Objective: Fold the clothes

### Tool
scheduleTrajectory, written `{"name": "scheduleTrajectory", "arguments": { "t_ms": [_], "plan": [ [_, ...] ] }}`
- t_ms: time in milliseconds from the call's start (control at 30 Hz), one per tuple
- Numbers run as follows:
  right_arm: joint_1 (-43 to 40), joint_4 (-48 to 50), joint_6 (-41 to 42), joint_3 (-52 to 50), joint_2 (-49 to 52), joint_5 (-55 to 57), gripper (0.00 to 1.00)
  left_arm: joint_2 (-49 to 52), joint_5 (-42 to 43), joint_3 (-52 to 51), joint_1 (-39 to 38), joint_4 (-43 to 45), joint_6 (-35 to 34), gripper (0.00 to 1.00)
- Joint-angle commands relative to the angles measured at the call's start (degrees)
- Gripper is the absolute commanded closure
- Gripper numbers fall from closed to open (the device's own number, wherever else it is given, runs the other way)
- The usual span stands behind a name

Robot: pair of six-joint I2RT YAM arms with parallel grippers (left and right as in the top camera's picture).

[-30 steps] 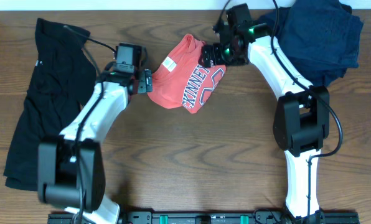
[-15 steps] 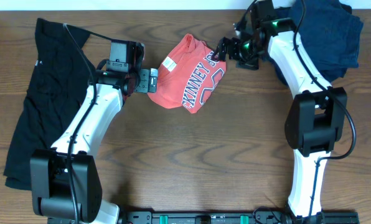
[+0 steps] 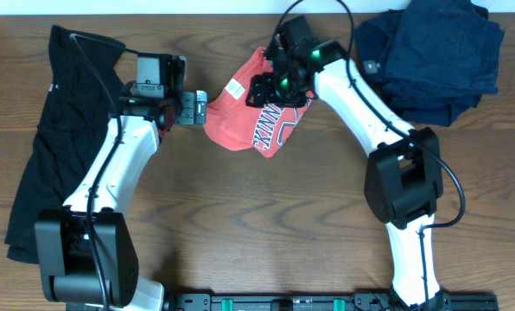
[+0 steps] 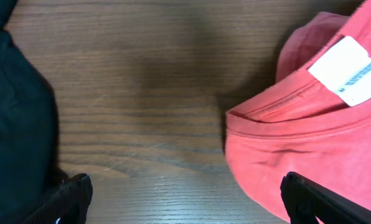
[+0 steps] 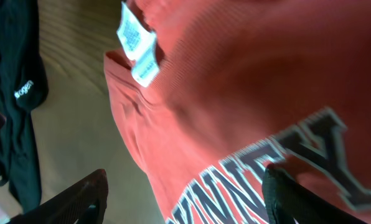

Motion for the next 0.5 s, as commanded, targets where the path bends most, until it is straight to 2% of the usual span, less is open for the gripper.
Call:
{"name": "scheduleTrajectory", "arguments": {
  "t_ms": [0, 267, 467],
  "plan": [
    [0.44, 1.27, 0.15, -2.73, -1.49, 3.21, 0.24, 0.31, 0.15, 1.51, 0.81, -0.50, -0.55, 0.02],
    [-1.33, 2.78, -6.88, -12.46, -1.09, 11.96, 0.15, 0.31, 0.15, 1.51, 0.87, -0.98, -0.52, 0.02],
    [-4.20, 7.85, -19.41, -15.37, -1.09, 17.46, 0.10, 0.31, 0.15, 1.51, 0.87, -1.14, -0.55, 0.02]
  ]
}}
